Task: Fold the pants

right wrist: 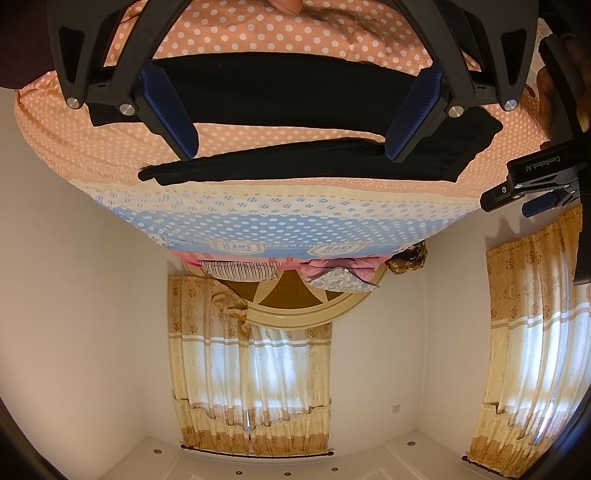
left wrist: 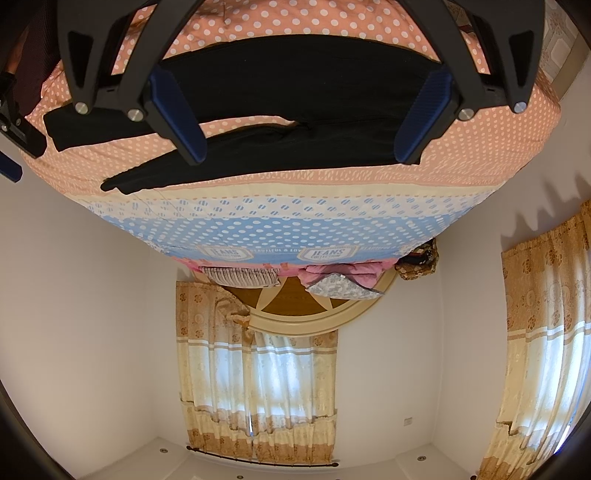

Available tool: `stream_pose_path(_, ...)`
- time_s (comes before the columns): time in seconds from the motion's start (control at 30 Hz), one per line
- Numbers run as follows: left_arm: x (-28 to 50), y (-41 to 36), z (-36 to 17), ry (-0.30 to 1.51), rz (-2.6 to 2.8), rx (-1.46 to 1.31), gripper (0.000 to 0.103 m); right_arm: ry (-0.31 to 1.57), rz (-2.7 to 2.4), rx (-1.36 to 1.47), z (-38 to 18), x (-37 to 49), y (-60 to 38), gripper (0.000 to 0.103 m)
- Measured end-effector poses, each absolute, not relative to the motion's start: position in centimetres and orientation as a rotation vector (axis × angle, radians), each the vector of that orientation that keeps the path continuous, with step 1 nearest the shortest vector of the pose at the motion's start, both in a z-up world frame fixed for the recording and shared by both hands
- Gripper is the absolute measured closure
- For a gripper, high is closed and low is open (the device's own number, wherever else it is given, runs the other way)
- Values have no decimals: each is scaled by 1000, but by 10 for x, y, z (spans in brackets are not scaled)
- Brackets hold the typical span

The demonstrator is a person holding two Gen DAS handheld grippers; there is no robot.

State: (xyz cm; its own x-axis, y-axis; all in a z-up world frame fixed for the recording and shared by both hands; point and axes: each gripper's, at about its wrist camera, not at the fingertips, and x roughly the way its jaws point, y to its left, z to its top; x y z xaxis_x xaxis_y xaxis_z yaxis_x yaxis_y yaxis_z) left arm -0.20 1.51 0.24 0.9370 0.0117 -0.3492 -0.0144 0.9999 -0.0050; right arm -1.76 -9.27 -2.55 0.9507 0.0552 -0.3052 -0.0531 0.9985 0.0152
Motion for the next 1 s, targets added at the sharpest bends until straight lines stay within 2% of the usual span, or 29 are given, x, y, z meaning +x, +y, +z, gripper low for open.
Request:
stream_pose_path(0.77, 7, 14, -10, 391, 21, -18, 0, 340, 38, 7, -37, -8, -96, 1)
stream_pose_path(1.0, 49, 31, -41, 457, 43, 10, 0, 403, 15, 10, -64, 20, -107, 1)
